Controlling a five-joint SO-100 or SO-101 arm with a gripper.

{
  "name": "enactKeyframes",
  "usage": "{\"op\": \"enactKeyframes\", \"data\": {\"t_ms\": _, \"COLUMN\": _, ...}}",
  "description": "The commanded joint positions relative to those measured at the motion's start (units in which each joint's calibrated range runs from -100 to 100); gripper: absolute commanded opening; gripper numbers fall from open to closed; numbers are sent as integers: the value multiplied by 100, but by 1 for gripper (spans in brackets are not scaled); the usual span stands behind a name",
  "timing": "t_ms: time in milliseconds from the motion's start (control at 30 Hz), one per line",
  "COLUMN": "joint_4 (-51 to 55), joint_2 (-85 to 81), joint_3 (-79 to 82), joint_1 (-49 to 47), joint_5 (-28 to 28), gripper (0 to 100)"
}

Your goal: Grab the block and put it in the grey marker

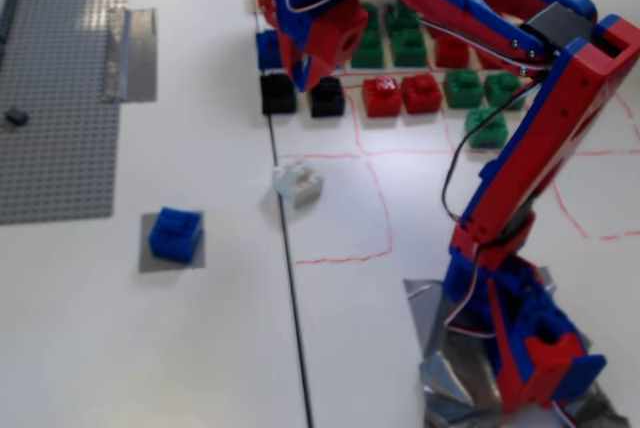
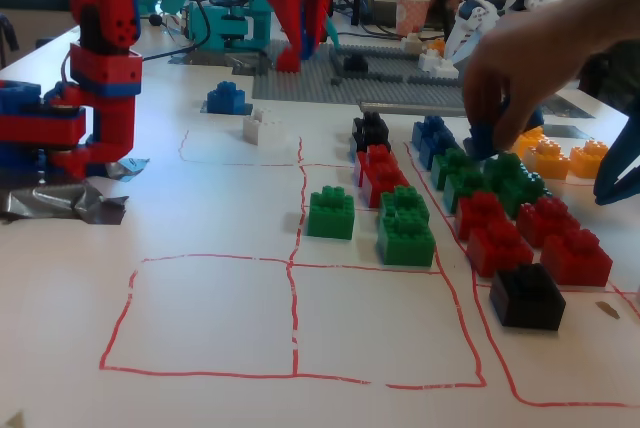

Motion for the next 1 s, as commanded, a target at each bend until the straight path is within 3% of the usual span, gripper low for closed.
{"op": "enactKeyframes", "data": {"t_ms": 0, "joint_4": 139, "joint_2": -518, "joint_3": -409, "joint_1": 296, "joint_5": -10, "gripper": 0}}
{"op": "enactKeyframes", "data": {"t_ms": 400, "joint_4": 593, "joint_2": -518, "joint_3": -790, "joint_1": 1591, "joint_5": 249, "gripper": 0}}
{"op": "enactKeyframes", "data": {"t_ms": 967, "joint_4": 447, "joint_2": -518, "joint_3": -618, "joint_1": 3348, "joint_5": 669, "gripper": 0}}
